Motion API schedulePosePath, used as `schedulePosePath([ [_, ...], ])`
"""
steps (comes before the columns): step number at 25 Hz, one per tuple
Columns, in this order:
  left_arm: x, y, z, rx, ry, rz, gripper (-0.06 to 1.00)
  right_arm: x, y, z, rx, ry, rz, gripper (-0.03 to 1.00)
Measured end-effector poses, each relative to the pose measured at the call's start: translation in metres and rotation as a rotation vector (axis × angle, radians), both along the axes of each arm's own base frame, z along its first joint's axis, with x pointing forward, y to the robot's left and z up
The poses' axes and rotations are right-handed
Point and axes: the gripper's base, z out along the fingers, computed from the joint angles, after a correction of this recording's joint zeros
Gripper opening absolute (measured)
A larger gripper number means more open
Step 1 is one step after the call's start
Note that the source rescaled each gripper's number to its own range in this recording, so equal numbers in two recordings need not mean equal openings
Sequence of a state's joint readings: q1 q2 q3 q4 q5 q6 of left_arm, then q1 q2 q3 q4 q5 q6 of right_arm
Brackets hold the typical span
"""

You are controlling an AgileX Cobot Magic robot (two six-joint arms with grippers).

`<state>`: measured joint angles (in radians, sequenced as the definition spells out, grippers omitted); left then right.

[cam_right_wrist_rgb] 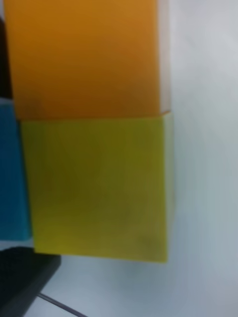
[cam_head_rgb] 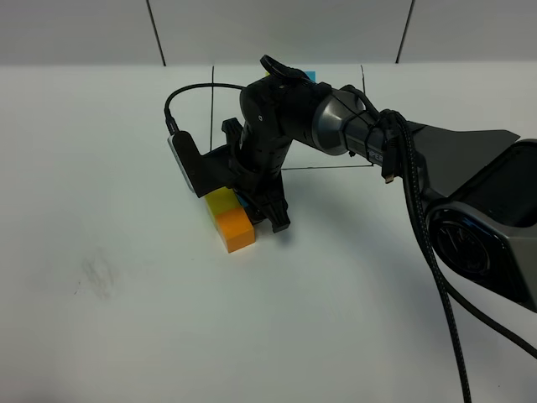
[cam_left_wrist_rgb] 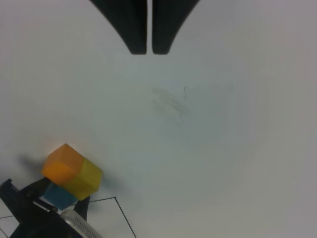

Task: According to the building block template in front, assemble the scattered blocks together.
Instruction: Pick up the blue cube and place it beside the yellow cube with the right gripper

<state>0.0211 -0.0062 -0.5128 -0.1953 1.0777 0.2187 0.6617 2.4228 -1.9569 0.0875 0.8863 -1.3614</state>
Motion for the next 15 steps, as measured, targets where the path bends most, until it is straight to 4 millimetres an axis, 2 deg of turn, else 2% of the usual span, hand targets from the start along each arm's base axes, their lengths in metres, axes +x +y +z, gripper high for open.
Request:
schedulePosePath([
  [15, 0.0, 0.0, 0.0, 0.0, 0.0, 0.0, 0.01, 0.0008, -0.0001, 0.002, 0.004, -0.007, -0.016, 0.7],
])
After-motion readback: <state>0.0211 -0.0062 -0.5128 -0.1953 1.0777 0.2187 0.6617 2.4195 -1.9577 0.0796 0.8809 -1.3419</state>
